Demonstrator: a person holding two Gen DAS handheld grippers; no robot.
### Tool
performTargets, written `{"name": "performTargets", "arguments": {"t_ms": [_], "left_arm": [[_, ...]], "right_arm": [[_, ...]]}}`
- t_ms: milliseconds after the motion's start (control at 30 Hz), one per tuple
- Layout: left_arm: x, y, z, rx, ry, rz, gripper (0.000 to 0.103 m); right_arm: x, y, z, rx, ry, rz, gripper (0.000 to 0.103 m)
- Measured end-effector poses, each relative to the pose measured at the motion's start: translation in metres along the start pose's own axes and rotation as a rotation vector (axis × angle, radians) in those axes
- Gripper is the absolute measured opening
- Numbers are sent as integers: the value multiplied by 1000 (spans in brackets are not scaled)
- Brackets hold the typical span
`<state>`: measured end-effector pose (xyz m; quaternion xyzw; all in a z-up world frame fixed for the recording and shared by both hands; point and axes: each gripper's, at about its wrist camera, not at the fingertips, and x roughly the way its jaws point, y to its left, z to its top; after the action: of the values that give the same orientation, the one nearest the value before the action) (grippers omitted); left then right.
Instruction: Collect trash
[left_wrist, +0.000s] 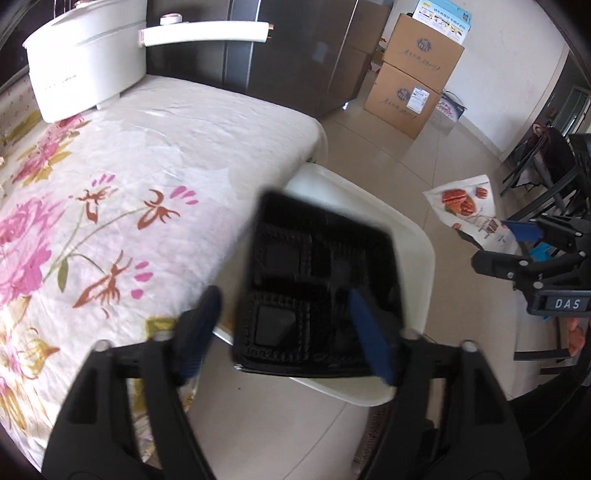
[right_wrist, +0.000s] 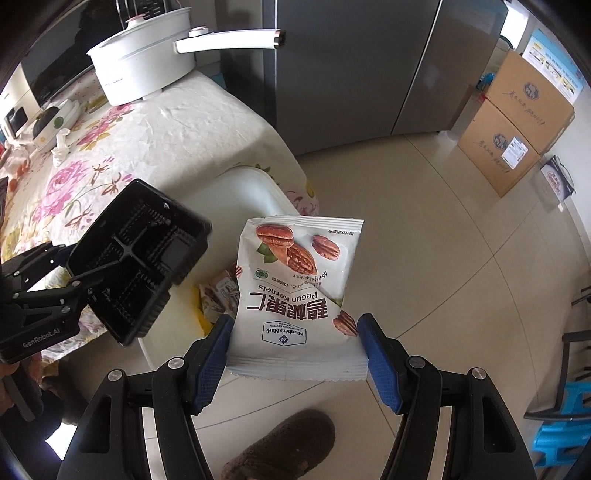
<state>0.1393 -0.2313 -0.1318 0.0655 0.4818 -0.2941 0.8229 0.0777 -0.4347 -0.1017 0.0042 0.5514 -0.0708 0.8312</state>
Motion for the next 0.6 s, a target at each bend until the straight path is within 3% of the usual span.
{"name": "performTargets", "arguments": {"t_ms": [33, 233, 600], "left_arm": [[-2, 1, 1, 1, -7, 12, 89], [-13, 13, 5, -3, -17, 38, 97], [-45, 55, -4, -59, -24, 92, 98]], "right_arm": [[0, -2, 0, 4, 1, -1, 70], [1, -1, 3, 15, -2, 4, 70], [-5, 28, 14, -23, -23, 35, 70]]}}
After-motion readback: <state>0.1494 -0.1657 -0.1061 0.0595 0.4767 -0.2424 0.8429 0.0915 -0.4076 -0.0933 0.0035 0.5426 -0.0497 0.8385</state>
